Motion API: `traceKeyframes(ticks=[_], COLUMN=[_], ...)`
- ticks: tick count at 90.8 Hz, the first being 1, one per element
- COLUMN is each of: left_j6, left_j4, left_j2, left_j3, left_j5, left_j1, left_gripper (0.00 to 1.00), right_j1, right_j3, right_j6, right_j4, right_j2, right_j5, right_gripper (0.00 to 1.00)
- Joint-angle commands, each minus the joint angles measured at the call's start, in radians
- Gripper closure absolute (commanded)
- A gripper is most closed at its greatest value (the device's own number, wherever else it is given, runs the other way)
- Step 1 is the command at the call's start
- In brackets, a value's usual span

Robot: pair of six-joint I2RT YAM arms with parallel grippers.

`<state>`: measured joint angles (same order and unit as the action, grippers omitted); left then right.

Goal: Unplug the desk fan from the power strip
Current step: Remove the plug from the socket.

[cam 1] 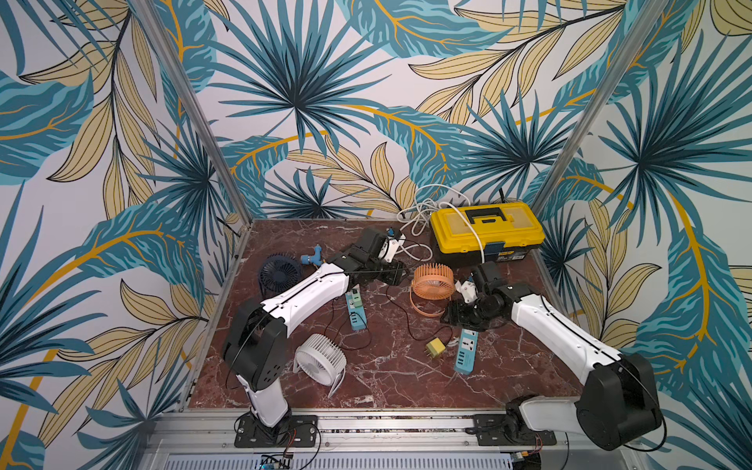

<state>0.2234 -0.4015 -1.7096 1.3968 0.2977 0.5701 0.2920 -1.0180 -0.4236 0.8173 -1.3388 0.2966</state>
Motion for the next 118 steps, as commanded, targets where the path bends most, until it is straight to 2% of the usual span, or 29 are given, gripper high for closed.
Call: traceKeyframes(ticks=[1,27,60,92,118], left_j6=[0.034,0.072,0.126,0.187,0.227], left_j4=[-0.014,-0.048,-0.022,0.067,0.138], left_j2=[0.072,0.222,0.344,0.351,0.293], left_j3=[-0.055,-0.197,-0.369,-0.515,-0.546], left_j5=[-0.038,-0.071,-0.055,0.025,0.044], left_j1=[-0.038,-0.112,-0.249,-0.434,-0.474], left_gripper=[0.47,0.47,0.48,0.51,0.52], right_j1=[0.046,0.256,0.419,0.554,0.595], right_j3=[-0.093,-0.419,-0.752,-0.987,-1.135], right_j6=[-0.038,-0.093,-0.052,-0.057,-0.039], right_j4=[0.155,0.205,0.149,0.132,0.158], right_j2=[-0.019,-0.244,-0.563,-0.816,-0.957], right_j5=[-0.138,-0.319,-0.325,-0.346,-0.425], right_gripper=[0.34,0.34,0.33,0.36,0.39])
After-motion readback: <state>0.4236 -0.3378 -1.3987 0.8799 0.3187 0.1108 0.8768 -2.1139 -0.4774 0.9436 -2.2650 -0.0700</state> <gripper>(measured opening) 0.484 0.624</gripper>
